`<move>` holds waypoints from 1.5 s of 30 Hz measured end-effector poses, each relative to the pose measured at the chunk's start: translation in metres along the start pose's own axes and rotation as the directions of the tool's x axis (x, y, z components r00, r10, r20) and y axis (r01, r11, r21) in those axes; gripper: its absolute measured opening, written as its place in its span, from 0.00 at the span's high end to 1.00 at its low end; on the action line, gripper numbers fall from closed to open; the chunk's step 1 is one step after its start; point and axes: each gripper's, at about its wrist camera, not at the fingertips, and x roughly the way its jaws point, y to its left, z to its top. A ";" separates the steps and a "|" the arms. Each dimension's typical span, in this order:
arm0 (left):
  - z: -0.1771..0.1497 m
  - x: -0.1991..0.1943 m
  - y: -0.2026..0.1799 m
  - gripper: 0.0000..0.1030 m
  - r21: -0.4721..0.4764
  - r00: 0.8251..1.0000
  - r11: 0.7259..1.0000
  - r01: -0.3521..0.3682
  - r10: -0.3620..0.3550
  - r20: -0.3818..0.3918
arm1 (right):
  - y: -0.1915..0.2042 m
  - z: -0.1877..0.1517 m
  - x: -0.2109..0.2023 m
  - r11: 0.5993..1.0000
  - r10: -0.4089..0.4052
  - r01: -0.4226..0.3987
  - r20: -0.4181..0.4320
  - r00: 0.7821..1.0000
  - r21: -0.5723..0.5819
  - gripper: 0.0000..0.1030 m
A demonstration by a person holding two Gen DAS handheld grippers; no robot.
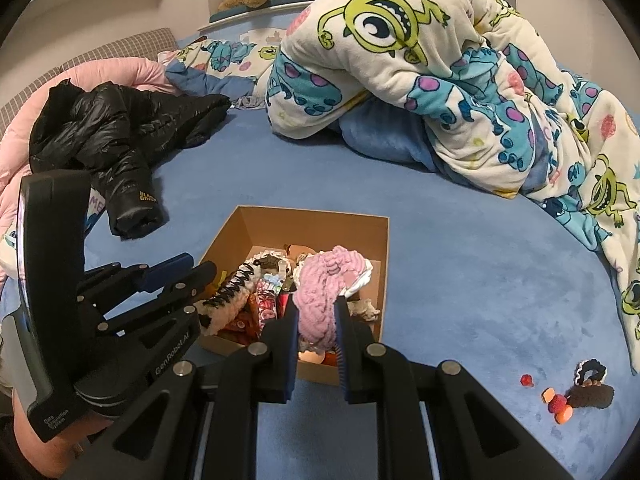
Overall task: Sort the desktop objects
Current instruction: 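Open the left tool to drop the green trinket while the right tool releases the scrunchie into the box, then move both open tools back to the remaining items on the bed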
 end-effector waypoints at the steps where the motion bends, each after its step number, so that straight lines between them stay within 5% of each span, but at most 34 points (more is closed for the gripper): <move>1: -0.001 0.001 0.001 0.80 0.000 1.000 1.000 0.000 0.000 0.000 | 0.001 0.000 0.001 1.000 0.000 0.000 -0.001 1.000 -0.001 0.85; 5: -0.003 0.003 0.003 0.78 -0.004 1.000 1.000 -0.002 0.002 -0.003 | 0.005 -0.001 0.005 1.000 0.002 -0.002 -0.006 1.000 -0.004 0.85; 9: -0.005 0.001 0.008 0.60 -0.025 1.000 1.000 -0.010 0.010 0.005 | 0.007 -0.001 0.009 1.000 0.002 -0.002 -0.009 1.000 -0.005 0.85; 25: -0.014 -0.001 0.018 0.60 -0.045 1.000 0.999 -0.016 0.016 0.000 | 0.009 0.001 0.022 1.000 0.005 -0.006 -0.023 1.000 -0.005 0.85; 45: -0.016 -0.011 0.008 0.60 -0.029 1.000 1.000 -0.009 0.009 0.003 | -0.001 -0.004 0.014 1.000 0.003 -0.003 -0.013 1.000 0.020 0.73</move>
